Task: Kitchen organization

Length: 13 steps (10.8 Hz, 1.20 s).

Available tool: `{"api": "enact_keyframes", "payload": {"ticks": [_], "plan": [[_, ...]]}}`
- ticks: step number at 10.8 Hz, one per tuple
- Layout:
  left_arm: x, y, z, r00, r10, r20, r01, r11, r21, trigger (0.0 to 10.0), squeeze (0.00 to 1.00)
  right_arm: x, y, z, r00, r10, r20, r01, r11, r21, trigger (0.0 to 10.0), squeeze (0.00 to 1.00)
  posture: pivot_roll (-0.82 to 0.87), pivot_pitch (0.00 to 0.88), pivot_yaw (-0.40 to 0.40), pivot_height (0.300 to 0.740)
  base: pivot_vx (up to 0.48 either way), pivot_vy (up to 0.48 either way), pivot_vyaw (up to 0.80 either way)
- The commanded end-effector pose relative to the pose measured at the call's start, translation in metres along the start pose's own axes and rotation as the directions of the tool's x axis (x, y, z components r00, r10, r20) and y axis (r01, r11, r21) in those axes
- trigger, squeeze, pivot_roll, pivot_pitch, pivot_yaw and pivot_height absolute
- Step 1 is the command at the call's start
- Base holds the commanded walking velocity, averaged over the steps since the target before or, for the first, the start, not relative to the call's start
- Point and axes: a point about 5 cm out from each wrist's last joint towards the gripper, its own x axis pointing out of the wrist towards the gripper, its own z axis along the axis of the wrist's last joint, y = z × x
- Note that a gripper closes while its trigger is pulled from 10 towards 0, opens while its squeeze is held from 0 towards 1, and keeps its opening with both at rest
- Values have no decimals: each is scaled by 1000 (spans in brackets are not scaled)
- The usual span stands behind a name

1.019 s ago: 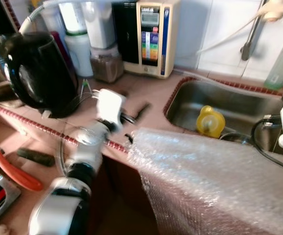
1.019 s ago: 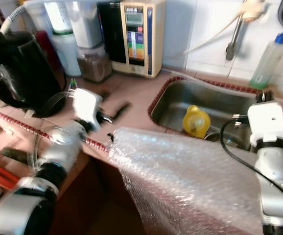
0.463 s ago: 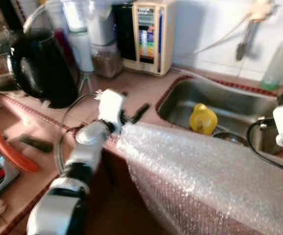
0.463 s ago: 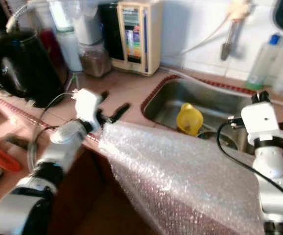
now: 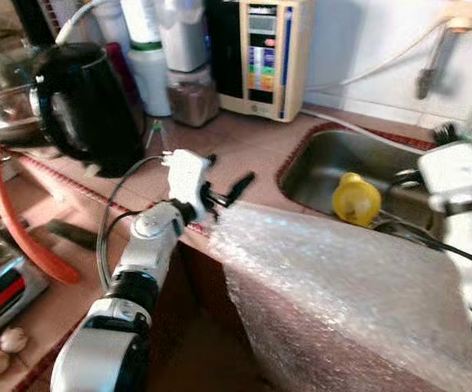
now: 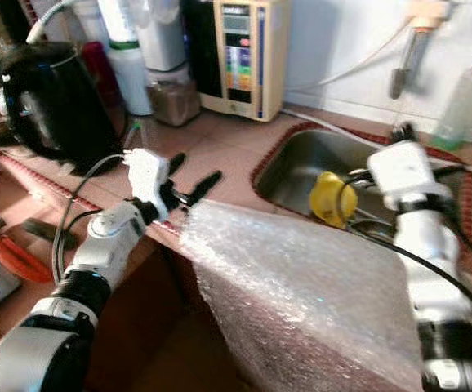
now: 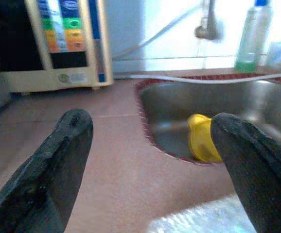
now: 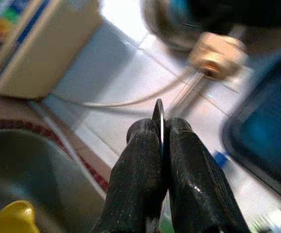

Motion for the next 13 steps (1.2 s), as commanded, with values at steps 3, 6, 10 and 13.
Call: {"api": "enact_keyframes", "payload": {"ticks": [3,6,10,13], "plan": [[-4,-22,-12,971,-227,-77,223,973,-54,10000,0,1,28,-7,993,120,-2,-120,993,-10,10000,0,-34,0,77,740,0,0,0],[0,-24,-3,969,-239,-64,236,970,-48,10000,0,-8,29,-23,993,106,-46,-104,993,60,10000,1000,-46,0,89,740,0,0,0],[3,-24,3,968,-246,-48,244,968,-57,10000,0,-7,16,-29,997,63,-33,-66,991,-112,10000,1000,-44,0,95,740,0,0,0],[2,-25,3,969,-241,-50,238,969,-65,10000,0,-5,11,-10,999,14,44,-16,999,48,10000,1000,-40,0,89,740,0,0,0]]}}
